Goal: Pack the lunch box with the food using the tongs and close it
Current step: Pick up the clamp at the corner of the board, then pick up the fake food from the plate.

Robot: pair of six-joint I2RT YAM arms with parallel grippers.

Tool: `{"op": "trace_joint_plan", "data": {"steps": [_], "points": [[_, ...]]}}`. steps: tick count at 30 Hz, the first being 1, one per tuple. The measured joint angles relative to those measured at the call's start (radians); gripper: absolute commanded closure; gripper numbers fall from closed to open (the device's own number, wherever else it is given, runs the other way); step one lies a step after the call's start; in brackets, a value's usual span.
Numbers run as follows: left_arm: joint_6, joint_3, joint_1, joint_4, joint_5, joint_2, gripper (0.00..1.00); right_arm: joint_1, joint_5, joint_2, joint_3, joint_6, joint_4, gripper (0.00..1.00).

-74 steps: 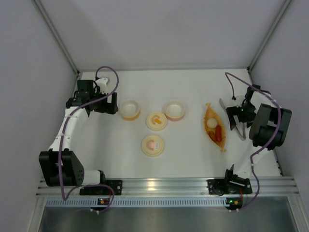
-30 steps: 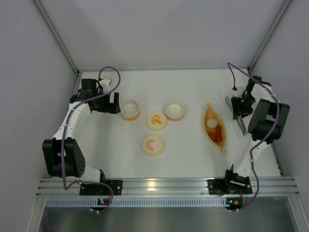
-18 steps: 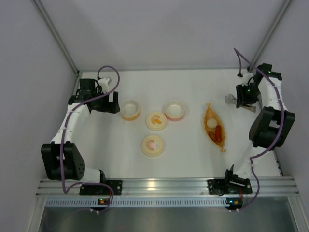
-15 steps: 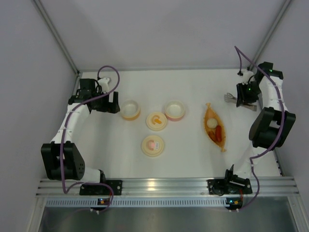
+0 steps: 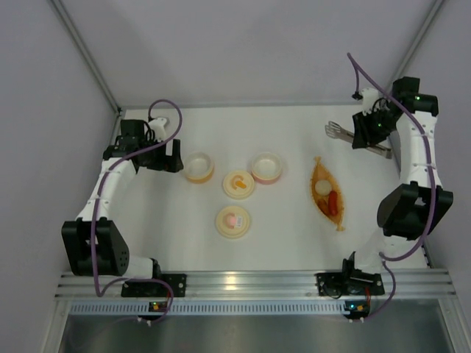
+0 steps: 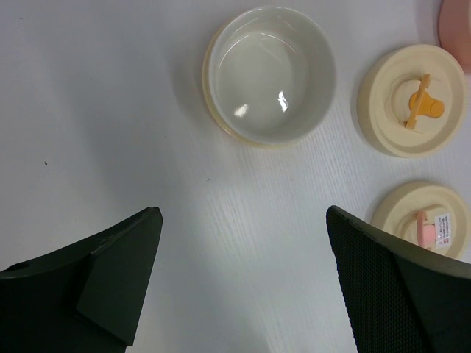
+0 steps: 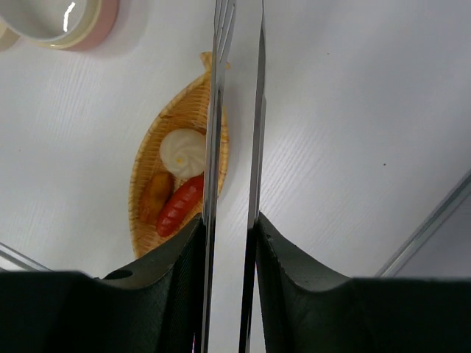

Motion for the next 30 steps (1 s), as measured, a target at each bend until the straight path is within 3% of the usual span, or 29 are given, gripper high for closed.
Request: {"op": "trace_joint_plan", "data": {"steps": [8,18,30], "points": [[0.010,0.005,0.000,-0.012,0.030,-0.009,0.02,0.074,-0.021,-0.121,-0.054,-0.096,-0.019,0.68],[0.027,0.007,0.000,-0.060,0.087,-0.022,0.02,0.074,0.029,-0.328,-0.333,-0.236,-0.036,0.67],[0.029,0.007,0.000,-0.068,0.110,-0.039,0.02,0.074,0.071,-0.349,-0.439,-0.266,-0.038,0.65]]}}
